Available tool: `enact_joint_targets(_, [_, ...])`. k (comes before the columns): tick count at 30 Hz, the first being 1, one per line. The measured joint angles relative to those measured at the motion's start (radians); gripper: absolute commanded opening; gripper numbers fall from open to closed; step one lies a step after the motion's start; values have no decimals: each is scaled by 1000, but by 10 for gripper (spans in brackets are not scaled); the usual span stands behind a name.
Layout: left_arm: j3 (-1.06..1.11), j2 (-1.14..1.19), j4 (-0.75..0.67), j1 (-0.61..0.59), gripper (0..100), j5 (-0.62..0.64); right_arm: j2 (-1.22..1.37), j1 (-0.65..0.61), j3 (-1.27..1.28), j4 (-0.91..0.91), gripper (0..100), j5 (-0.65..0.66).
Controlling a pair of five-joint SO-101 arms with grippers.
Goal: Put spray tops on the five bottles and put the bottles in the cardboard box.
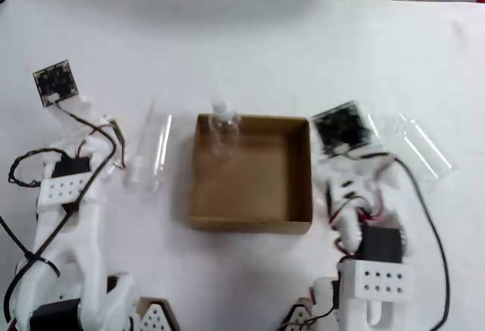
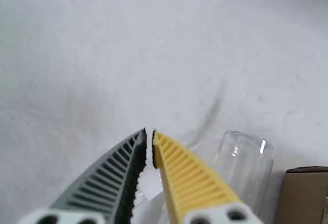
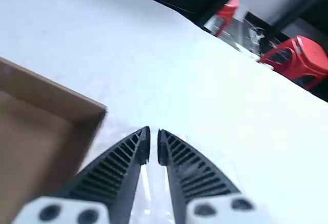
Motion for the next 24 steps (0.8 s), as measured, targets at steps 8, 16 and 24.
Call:
enact_joint_targets(8, [23,0,-3,0,24,-40,209,384,-3,-192,16,52])
enact_joint_targets(16, [23,0,-3,0,27,-43,732,560,-325,-218,19,54])
enact_joint_targets(24, [23,0,-3,21,27,-43,1284,419,-1063,387,159,135])
